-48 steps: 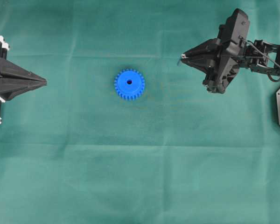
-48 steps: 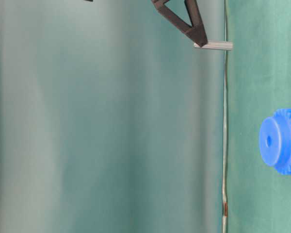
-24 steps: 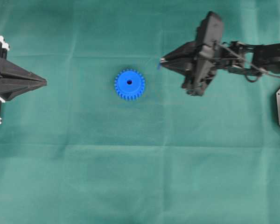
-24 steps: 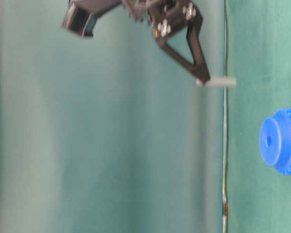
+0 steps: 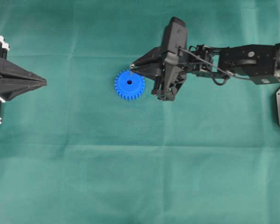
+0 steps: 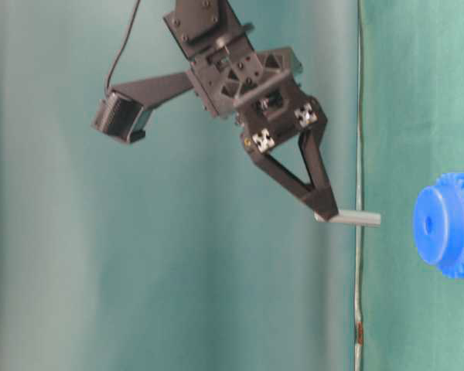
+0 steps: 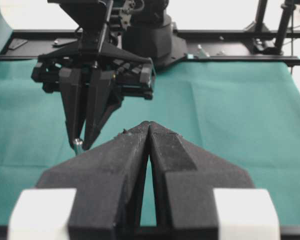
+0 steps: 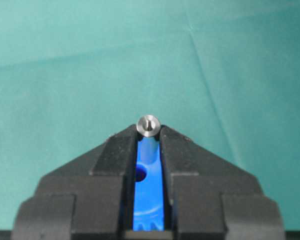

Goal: Insert the shaft placed at a random location into the center hole of the medium gear at another random location.
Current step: 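Carry the shaft left over the blue gear's center hole, then lower the shaft into the gear's center hole with the right gripper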

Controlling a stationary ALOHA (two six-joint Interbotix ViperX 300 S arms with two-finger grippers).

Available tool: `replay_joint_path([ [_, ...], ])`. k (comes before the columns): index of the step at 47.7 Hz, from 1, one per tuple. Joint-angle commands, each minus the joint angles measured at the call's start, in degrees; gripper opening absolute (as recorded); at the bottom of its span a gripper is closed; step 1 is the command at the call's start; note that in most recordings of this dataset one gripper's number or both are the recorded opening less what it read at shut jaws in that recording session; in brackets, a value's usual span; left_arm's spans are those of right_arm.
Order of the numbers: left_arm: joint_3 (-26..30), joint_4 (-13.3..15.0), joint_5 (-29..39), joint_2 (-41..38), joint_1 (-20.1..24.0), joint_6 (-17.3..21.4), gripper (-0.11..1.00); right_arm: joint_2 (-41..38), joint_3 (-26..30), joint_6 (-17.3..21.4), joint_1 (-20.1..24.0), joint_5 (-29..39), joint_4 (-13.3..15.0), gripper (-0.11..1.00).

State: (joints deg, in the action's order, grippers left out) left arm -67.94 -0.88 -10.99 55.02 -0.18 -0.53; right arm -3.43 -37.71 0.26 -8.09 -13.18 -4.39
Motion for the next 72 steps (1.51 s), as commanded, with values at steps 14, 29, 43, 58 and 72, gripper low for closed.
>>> replay_joint_path([
  [14,0.9,-0.2,-0.3,-0.4,0.1,0.0,0.0,-0.4,2.6,-1.0,0.6,0.4,0.2,0.13],
  [29,0.8,-0.2,-0.3,-0.4,0.1,0.0,0.0,-0.5,2.4,-0.8,0.6,0.6,0.1,0.13],
  [43,0.9,-0.2,-0.3,-0.4,0.1,0.0,0.0,-3.6,2.6,-0.5,1.1,0.4,-0.4,0.13],
  [58,0.9,-0.2,-0.3,-0.4,0.1,0.0,0.0,-6.0,2.6,-0.4,1.1,-0.4,-0.7,0.13],
  [72,0.8,-0.2,-0.3,-0.4,0.1,0.0,0.0,-7.0,2.7,-0.4,1.1,-1.1,-0.7,0.13],
])
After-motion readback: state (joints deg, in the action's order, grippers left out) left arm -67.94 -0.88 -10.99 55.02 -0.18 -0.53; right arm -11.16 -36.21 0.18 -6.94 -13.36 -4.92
